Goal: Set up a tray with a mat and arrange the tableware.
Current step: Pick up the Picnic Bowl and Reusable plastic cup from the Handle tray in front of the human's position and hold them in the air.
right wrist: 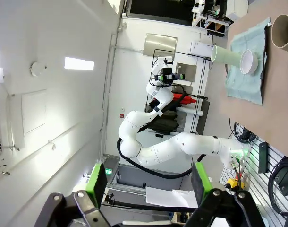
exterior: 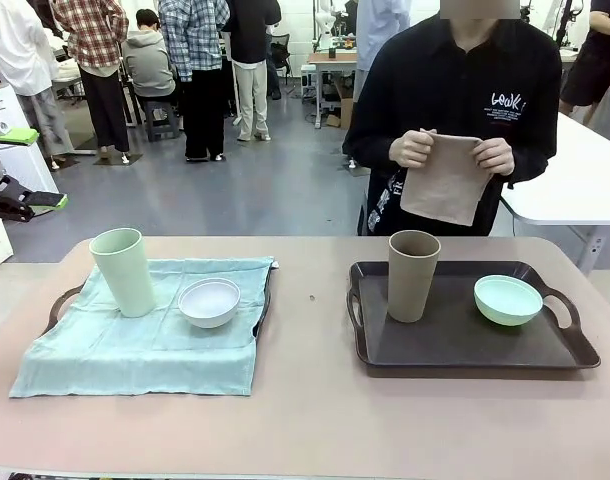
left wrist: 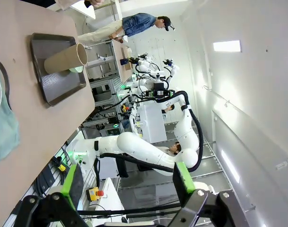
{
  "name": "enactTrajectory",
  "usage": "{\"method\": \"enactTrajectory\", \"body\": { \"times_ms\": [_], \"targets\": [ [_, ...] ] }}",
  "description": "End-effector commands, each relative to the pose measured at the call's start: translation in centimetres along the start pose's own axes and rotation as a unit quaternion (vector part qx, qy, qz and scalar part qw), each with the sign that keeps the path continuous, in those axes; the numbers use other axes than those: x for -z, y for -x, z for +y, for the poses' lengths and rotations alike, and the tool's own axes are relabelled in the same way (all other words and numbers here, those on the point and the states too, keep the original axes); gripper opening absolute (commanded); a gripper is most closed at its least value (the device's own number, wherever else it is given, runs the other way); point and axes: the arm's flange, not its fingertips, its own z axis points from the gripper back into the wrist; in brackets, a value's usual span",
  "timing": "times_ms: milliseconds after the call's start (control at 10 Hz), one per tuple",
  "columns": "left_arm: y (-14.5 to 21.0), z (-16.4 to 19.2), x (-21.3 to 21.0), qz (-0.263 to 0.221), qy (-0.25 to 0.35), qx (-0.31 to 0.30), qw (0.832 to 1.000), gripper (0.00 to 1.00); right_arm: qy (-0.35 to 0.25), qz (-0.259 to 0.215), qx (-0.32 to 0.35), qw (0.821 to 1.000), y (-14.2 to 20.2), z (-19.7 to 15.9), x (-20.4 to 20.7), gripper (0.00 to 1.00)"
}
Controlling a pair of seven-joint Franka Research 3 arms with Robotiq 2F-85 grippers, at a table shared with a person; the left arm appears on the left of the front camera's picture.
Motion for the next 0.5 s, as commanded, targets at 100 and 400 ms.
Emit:
{"method": "enactTrajectory", "body": {
  "times_ms": [100, 400],
  "targets": [
    [-0.24, -0.04, -0.15, -0.002, 0.010, 0.012, 1.000, 1.00, -0.009, -0.003, 0.007, 1.000, 0.37, 0.41, 0.44, 0.95],
    [-0.24, -0.04, -0.15, -0.002, 0.010, 0.012, 1.000, 1.00, -0.009, -0.003, 0.007, 1.000, 0.37, 0.41, 0.44, 0.95]
  ]
}}
